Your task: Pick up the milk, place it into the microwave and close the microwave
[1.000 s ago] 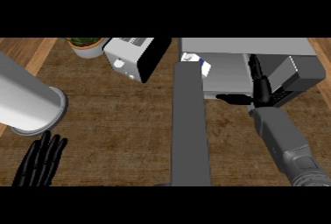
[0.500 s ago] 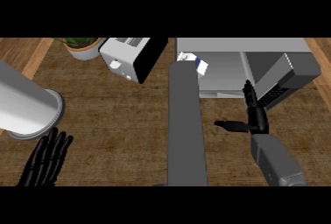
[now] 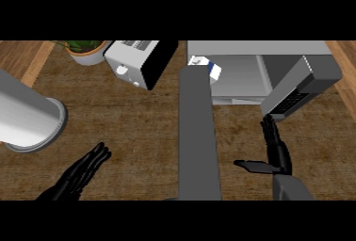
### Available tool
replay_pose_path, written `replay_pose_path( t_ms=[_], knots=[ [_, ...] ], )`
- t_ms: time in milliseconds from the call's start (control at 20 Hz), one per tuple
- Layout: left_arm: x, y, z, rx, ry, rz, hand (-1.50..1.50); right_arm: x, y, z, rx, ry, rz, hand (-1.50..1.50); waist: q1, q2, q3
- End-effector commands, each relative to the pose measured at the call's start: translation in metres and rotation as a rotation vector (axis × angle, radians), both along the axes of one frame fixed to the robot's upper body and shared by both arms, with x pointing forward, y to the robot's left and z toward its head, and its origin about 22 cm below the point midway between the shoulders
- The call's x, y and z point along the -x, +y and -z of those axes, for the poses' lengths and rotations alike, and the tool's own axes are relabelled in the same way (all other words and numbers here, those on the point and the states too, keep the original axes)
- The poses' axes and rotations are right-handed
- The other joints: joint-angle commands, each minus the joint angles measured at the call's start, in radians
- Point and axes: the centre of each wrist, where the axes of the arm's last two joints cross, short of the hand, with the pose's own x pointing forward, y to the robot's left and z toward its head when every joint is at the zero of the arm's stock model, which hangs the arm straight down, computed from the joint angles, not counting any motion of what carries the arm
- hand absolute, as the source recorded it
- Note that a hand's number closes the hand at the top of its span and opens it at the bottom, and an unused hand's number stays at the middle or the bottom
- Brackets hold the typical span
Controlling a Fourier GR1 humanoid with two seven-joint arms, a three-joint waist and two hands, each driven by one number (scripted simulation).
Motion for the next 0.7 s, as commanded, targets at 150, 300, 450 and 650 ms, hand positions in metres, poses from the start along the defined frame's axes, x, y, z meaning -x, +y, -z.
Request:
replay_pose_path(
  t_ms=[150,300,450,650],
  knots=[
    [-0.024,-0.003,0.001,-0.077,-0.035,0.077,1.50,0.058,-0.007,0.016,-0.080,-0.043,-0.042,-1.50,-0.008,-0.001,-0.001],
    [-0.026,-0.030,-0.002,-0.059,0.019,0.139,1.50,0.075,-0.020,0.015,-0.102,-0.075,-0.044,-1.50,-0.003,0.002,0.000],
    [-0.031,-0.031,0.017,-0.082,0.022,0.161,1.50,0.102,-0.034,0.014,-0.108,-0.095,-0.028,-1.50,0.002,0.002,0.000],
    [-0.066,-0.050,0.009,-0.130,0.027,0.228,1.50,0.125,-0.029,0.009,-0.107,-0.070,-0.023,-1.50,-0.006,0.003,0.000]
  ],
)
